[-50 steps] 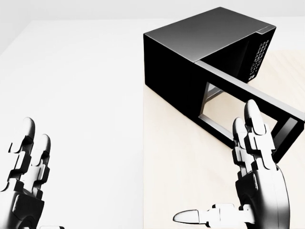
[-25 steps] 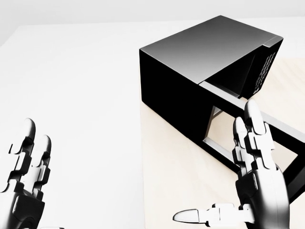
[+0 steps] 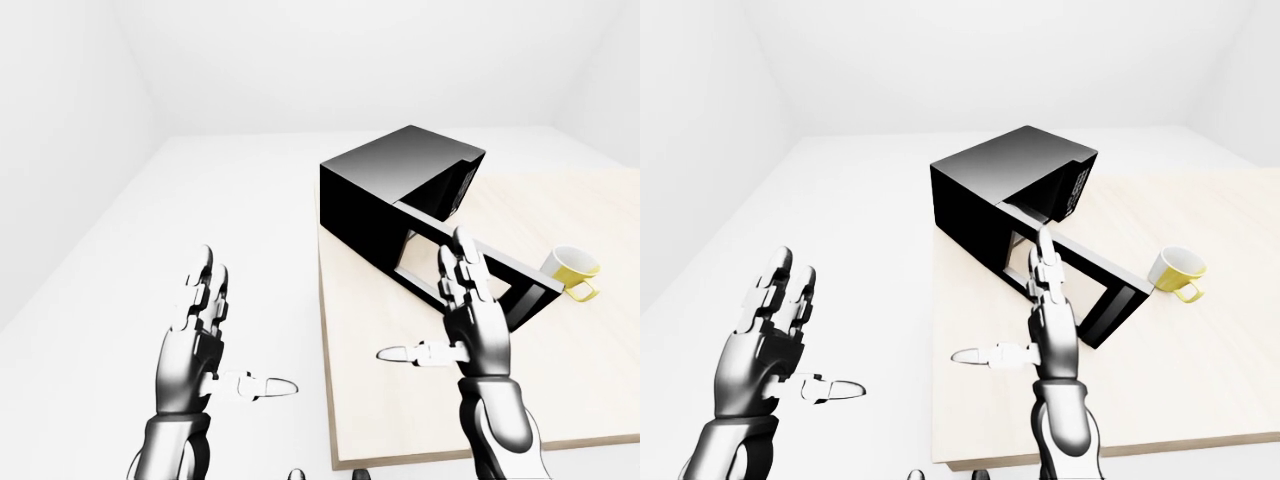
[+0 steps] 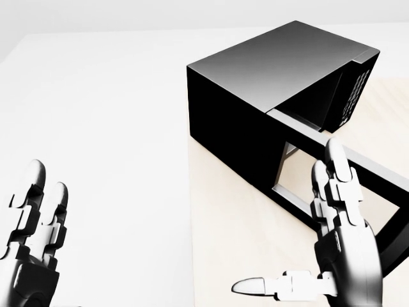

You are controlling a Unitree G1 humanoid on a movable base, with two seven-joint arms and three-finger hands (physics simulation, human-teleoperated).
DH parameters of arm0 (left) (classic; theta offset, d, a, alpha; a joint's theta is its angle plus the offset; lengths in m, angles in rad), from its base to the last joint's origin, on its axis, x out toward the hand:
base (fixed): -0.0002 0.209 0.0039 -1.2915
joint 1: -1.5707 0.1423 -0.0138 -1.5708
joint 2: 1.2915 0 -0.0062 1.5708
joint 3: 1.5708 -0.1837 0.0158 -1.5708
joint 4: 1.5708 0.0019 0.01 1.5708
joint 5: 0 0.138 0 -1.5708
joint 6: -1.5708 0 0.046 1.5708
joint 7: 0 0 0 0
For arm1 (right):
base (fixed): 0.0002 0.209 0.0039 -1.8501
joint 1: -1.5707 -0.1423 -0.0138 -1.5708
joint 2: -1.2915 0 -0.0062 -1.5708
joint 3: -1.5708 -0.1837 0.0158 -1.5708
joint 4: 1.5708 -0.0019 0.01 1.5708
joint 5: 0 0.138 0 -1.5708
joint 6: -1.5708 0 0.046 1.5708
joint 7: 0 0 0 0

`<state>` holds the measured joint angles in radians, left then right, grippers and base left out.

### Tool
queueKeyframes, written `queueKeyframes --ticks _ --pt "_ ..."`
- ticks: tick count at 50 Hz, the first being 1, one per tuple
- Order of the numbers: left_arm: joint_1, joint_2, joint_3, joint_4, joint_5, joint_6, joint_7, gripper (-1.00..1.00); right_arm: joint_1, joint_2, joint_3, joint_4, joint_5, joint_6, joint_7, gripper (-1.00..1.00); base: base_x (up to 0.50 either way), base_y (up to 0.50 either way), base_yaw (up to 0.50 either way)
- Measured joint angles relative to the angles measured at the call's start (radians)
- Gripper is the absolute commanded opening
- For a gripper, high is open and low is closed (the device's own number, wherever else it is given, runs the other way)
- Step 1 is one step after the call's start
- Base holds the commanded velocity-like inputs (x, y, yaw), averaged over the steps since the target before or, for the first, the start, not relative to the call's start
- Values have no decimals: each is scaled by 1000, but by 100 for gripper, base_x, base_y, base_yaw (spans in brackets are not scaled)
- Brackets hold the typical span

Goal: Close the microwave.

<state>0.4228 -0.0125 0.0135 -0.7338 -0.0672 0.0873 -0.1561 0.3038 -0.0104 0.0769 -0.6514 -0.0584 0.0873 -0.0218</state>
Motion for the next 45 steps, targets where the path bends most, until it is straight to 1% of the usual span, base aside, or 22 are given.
queueKeyframes --ticks 11,20,25,37,45 --pt "-1 -1 2 1 -3 0 1 100 -77 8 -26 158 -8 -1 -14 100 0 0 0" --pt "3 -2 2 -1 -3 0 1 100 -150 11 -48 321 -17 -22 -30 100 0 0 0" --pt "4 -2 1 -1 -4 0 2 100 -195 11 -62 423 -15 -47 -37 100 0 0 0" --pt "6 -1 -1 -1 -3 0 4 100 -299 5 -87 669 -4 -125 -53 100 0 0 0" --pt "6 -1 0 -2 -4 0 4 100 -340 1 -97 766 0 -158 -63 100 0 0 0"
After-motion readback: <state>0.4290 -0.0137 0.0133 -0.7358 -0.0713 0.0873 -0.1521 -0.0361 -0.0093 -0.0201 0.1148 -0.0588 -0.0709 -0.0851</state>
